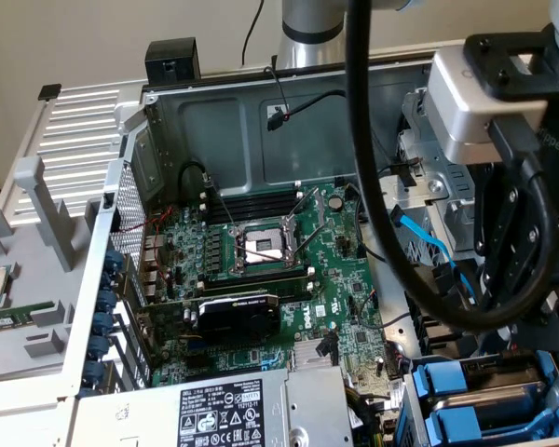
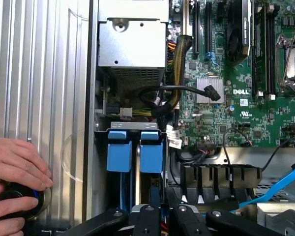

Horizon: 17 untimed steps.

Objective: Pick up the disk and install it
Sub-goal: 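Insert the second disk wire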

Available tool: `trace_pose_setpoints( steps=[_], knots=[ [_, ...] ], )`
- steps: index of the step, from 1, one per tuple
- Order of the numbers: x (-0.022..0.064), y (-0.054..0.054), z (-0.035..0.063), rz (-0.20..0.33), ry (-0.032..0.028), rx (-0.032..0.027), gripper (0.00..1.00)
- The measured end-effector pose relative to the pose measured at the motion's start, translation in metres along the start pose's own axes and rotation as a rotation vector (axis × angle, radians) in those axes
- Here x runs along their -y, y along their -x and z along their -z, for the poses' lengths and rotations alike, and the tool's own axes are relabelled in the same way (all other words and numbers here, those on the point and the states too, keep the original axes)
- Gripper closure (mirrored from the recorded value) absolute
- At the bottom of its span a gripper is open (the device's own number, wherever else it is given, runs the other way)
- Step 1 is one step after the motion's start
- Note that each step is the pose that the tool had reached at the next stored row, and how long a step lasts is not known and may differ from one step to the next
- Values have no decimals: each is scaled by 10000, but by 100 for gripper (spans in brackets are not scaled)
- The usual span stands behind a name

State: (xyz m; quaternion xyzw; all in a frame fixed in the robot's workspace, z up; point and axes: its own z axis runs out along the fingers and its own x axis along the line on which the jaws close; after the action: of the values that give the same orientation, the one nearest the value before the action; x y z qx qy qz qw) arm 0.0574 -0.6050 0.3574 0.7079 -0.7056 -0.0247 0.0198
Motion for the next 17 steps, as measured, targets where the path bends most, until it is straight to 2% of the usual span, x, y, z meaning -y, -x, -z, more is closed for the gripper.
trace_pose_setpoints(
  steps=[17],
  knots=[
    [0,-16,-39,-361,16,23,84]
  ],
)
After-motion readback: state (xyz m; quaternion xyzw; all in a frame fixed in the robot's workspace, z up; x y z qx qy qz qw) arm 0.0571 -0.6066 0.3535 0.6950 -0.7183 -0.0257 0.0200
